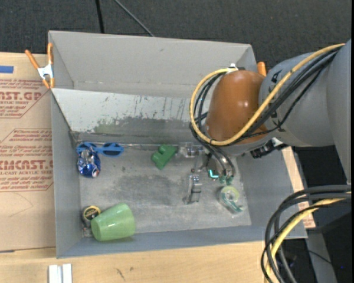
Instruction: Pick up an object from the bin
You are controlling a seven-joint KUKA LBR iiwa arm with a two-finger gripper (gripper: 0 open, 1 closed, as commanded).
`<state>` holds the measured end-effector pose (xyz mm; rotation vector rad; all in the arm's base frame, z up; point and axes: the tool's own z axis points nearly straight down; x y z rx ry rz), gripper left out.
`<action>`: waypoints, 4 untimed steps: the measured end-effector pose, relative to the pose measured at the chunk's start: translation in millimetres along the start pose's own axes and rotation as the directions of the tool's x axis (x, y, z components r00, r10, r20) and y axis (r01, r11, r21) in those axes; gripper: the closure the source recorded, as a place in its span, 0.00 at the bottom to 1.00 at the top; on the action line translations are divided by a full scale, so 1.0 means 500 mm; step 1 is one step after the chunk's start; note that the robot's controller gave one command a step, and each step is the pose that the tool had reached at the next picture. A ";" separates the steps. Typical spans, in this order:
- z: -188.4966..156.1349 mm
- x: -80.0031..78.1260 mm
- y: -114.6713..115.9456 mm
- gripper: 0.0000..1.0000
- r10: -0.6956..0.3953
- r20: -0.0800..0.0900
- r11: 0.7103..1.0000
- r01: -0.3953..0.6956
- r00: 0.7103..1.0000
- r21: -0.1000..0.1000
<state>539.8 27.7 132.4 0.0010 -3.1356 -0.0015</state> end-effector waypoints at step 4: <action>0.078 0.018 -0.290 0.00 -0.058 0.007 0.998 0.058 0.998 0.001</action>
Offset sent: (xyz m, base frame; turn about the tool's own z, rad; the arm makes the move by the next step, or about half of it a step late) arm 0.0361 -0.0741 -0.0499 0.0556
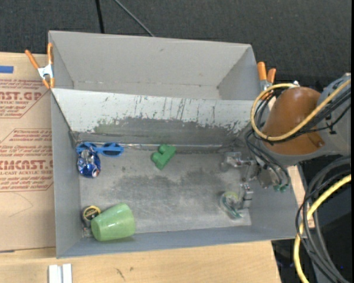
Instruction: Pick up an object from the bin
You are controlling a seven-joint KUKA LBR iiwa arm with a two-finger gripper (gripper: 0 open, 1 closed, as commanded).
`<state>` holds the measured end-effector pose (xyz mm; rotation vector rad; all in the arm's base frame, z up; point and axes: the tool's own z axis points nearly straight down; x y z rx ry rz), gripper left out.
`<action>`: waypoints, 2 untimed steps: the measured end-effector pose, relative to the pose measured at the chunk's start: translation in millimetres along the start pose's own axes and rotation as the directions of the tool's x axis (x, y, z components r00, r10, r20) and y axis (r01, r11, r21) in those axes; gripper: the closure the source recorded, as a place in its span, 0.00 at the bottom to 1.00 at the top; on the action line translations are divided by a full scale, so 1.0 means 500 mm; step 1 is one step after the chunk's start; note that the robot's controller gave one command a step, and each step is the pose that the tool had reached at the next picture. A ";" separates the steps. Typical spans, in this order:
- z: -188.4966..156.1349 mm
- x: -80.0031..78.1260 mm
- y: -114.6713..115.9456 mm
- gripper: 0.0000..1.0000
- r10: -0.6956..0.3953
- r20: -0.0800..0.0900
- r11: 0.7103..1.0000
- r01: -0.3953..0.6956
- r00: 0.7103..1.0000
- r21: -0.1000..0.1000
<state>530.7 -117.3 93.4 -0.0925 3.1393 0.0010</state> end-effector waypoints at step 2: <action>0.041 0.062 -0.004 1.00 0.035 0.019 0.999 -0.035 0.999 0.003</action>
Offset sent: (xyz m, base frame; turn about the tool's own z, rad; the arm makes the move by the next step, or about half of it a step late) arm -0.0361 -0.0043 -0.0234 0.0354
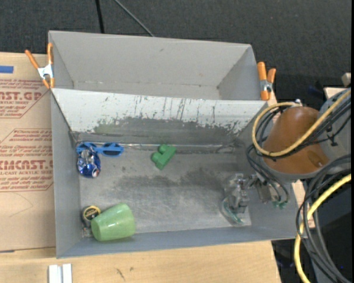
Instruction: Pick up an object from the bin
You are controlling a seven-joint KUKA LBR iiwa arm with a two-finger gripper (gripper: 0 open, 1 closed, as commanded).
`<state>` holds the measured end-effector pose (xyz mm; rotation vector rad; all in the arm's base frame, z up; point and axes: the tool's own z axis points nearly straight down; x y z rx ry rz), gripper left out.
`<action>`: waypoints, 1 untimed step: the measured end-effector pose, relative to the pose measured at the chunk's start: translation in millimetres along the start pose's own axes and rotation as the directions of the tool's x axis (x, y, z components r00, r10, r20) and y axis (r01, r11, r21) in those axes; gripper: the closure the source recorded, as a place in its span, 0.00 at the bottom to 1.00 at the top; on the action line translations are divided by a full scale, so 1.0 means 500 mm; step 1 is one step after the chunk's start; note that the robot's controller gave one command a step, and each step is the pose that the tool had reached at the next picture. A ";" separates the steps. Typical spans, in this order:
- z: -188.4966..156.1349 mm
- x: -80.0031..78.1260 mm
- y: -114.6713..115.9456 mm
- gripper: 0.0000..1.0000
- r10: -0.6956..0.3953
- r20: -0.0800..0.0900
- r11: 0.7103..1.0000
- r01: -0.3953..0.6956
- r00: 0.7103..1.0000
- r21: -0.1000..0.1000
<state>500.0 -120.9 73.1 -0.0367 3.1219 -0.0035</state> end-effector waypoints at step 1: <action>0.003 0.004 0.001 0.00 -0.001 -0.010 1.000 0.001 1.000 -0.002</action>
Offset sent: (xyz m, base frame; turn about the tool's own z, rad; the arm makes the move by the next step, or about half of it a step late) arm 0.0000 0.0000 0.0000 0.0000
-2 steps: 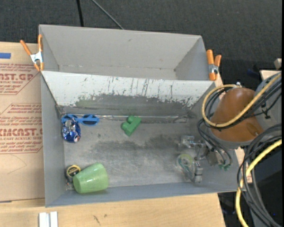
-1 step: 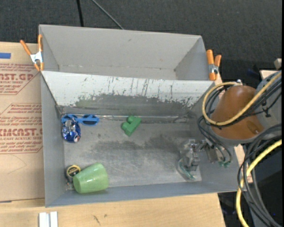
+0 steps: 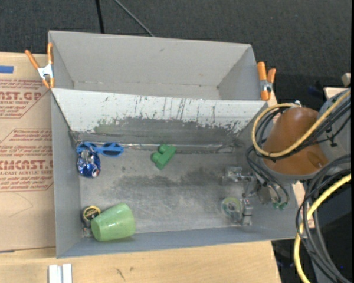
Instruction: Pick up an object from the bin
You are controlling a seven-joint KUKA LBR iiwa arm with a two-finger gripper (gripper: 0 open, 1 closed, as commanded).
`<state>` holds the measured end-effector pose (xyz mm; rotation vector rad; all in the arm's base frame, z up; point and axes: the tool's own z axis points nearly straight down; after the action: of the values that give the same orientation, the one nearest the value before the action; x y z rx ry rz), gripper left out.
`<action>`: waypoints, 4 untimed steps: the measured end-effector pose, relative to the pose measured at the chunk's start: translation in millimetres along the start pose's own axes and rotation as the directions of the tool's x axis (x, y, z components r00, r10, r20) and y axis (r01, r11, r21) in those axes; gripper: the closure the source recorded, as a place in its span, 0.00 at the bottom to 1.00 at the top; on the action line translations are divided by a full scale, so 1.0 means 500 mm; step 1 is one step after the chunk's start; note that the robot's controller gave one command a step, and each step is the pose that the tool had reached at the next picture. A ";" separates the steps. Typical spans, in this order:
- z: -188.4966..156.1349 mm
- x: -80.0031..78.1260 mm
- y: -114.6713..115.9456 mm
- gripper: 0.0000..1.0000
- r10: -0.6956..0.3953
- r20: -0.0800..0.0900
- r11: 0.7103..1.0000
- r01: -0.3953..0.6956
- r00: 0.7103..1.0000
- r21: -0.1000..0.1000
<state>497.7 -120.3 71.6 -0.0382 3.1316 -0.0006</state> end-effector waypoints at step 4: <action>0.000 0.023 -0.006 0.00 -0.238 0.000 0.971 0.238 0.971 -0.001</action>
Offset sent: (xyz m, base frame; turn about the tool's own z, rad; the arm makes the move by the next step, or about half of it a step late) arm -0.0036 -0.0042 -0.0016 0.0131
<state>486.3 -123.6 71.4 -0.4140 3.1047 -0.0008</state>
